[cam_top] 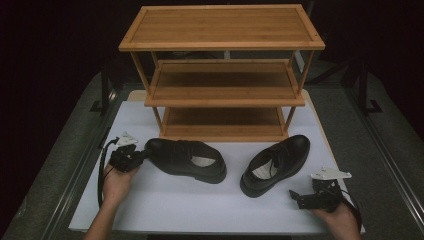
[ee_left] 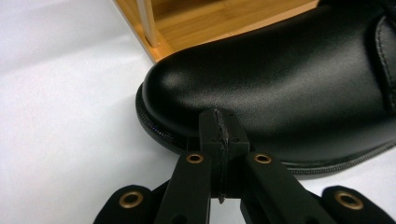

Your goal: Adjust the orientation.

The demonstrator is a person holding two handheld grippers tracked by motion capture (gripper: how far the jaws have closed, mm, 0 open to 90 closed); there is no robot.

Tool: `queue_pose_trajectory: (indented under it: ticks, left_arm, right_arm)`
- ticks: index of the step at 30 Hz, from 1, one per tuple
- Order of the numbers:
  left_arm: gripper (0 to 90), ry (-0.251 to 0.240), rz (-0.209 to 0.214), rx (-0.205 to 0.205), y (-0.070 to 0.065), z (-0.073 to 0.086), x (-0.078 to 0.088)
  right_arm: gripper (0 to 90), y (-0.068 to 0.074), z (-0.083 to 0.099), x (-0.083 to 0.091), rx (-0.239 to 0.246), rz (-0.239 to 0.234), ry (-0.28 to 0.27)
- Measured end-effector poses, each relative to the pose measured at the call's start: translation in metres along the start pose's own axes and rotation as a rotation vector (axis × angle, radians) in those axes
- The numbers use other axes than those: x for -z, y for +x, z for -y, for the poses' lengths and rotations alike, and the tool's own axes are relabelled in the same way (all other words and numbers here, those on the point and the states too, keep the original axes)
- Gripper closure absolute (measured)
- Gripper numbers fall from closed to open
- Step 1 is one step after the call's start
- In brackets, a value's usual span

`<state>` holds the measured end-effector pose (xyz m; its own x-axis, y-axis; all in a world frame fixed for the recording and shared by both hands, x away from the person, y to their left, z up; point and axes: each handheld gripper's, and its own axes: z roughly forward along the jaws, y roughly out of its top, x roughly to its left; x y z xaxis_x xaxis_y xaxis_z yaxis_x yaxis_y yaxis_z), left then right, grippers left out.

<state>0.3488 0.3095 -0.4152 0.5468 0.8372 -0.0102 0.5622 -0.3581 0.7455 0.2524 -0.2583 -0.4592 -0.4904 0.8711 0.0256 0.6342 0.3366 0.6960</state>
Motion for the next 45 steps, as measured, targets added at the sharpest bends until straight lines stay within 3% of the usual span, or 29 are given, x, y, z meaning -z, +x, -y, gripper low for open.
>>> queue_pose_trajectory:
  ticks: [8,13,15,19,21,23,24,32,39,45]
  left_arm:
    - [90.0,-0.005,0.006,0.007,0.002,-0.003,-0.002]
    - [89.8,-0.017,0.064,0.021,-0.005,-0.009,0.01]
    - [86.0,-0.032,0.085,0.019,-0.01,-0.014,0.016]
    - [79.8,-0.059,0.147,-0.009,-0.027,-0.028,0.025]
    - [76.4,-0.068,0.199,-0.036,-0.039,-0.036,0.027]
    - [74.4,-0.07,0.215,-0.044,-0.043,-0.038,0.027]
    - [73.2,-0.078,0.254,-0.071,-0.056,-0.045,0.027]
    - [67.8,-0.077,0.374,-0.148,-0.096,-0.062,0.02]
    - [65.3,-0.058,0.447,-0.205,-0.128,-0.072,0.001]
    - [65.2,-0.034,0.474,-0.228,-0.144,-0.078,-0.015]
  right_arm:
    - [2.4,0.0,0.0,0.0,0.0,0.0,0.0]
    - [2.4,0.0,0.0,0.0,0.0,0.0,0.0]
    - [2.4,0.0,0.0,0.0,0.001,0.0,0.001]
    - [2.3,0.0,0.0,0.0,0.001,0.001,0.001]
    - [2.4,0.0,0.0,0.0,0.001,0.001,0.001]
    - [2.4,0.0,0.0,0.0,0.001,0.0,0.001]
    - [2.4,0.0,0.0,0.0,0.001,0.001,0.001]
    - [2.4,0.0,0.0,0.0,0.0,0.0,-0.001]
    - [2.4,0.0,0.0,0.0,0.0,0.0,-0.001]
    - [2.4,0.0,0.0,0.0,0.0,0.0,-0.001]
